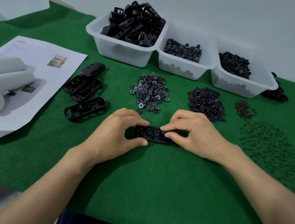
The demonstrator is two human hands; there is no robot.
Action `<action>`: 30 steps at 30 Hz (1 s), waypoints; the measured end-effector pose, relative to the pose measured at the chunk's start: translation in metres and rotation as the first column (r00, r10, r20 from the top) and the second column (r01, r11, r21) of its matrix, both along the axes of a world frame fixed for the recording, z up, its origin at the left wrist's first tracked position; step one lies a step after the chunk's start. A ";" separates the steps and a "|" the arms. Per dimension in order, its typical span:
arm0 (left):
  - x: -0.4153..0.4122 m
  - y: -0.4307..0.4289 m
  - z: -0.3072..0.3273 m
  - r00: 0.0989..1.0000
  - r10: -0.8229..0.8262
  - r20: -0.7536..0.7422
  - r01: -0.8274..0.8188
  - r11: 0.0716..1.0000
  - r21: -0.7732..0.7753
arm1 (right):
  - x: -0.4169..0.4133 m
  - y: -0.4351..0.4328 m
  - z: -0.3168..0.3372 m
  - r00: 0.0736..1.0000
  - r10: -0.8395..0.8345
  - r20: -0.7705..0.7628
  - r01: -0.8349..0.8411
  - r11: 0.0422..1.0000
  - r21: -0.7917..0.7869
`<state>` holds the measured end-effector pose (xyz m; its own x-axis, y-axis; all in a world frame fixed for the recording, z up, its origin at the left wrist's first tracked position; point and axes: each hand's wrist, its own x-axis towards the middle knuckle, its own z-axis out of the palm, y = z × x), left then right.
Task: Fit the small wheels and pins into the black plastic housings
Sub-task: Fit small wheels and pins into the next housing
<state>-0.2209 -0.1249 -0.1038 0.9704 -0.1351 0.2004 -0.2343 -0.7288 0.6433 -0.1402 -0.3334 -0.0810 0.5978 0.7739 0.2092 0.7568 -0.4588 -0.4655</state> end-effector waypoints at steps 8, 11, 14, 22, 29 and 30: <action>0.000 0.000 0.001 1.000 0.006 -0.019 -0.006 1.000 -0.005 | -0.001 -0.002 -0.002 0.996 0.037 0.081 -0.038 0.999 0.016; 0.001 -0.001 0.001 1.000 0.007 -0.020 -0.007 1.000 -0.001 | -0.003 0.000 -0.003 0.997 0.030 0.067 -0.030 1.000 -0.001; 0.001 0.000 0.001 1.000 0.012 -0.025 -0.012 1.000 -0.005 | -0.001 0.000 0.000 0.999 -0.013 -0.039 0.013 1.000 0.006; 0.001 -0.002 0.003 0.999 0.018 -0.029 -0.018 1.000 0.006 | -0.008 -0.006 0.002 0.999 -0.030 -0.042 0.030 1.000 0.004; 0.011 -0.019 0.006 0.999 0.001 -0.037 0.002 0.997 0.077 | 0.001 -0.034 0.011 0.977 -0.200 -0.079 0.203 0.978 0.037; 0.013 -0.025 0.007 0.999 -0.009 -0.038 0.012 0.997 0.081 | 0.003 -0.041 0.011 0.965 -0.249 -0.083 0.252 0.967 0.029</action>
